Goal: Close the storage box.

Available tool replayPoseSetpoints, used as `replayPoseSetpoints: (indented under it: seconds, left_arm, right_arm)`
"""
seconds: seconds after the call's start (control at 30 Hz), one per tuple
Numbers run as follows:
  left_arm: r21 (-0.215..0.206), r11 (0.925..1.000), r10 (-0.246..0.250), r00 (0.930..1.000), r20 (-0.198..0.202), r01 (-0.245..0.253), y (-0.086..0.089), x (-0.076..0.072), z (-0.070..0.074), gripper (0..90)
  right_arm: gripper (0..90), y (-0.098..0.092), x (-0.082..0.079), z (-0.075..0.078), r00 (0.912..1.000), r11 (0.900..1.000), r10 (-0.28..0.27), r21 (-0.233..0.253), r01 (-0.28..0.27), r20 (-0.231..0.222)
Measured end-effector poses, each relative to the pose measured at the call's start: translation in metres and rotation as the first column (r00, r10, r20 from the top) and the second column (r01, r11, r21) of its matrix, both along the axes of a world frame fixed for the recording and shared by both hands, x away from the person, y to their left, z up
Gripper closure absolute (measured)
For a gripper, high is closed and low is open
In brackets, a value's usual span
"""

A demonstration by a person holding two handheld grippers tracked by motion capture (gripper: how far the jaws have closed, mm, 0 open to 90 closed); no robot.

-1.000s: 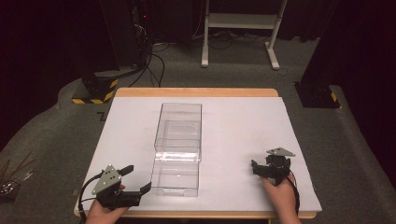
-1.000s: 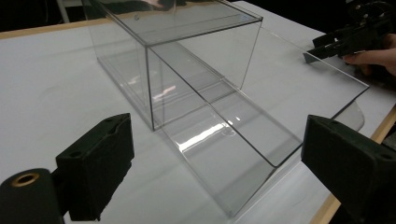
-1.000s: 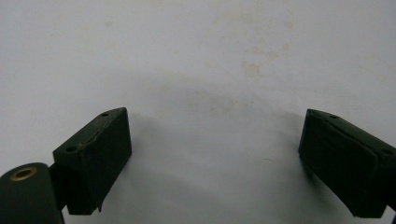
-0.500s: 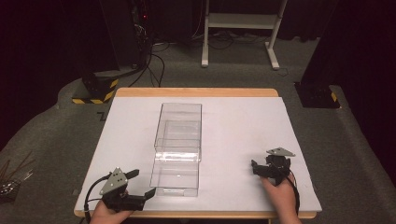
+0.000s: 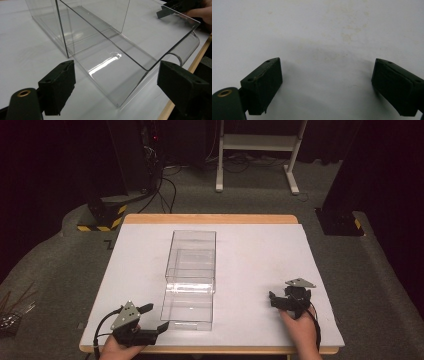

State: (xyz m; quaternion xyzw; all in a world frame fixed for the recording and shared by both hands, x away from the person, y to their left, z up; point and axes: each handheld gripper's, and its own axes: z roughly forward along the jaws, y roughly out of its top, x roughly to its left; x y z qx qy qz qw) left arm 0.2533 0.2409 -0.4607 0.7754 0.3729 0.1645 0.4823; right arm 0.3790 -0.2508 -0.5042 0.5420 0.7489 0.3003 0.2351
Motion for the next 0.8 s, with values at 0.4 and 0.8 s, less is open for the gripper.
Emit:
replayPoseSetpoints:
  seconds: [0.4, 0.8]
  left_arm:
    - [0.038, 0.9977, -0.058, 0.9970, 0.052, 0.056, -0.015, -0.002, -0.006, 33.7]
    - [0.010, 0.9995, -0.029, 0.9961, 0.084, 0.028, -0.017, -0.001, -0.008, 45.8]
  right_arm:
    - [10.2, 0.001, -0.001, 0.000, 1.0000, 1.000, -0.001, -0.002, 0.001, 0.002]
    - [11.8, 0.001, -0.001, 0.000, 0.9999, 1.000, 0.007, -0.001, -0.007, 0.008]
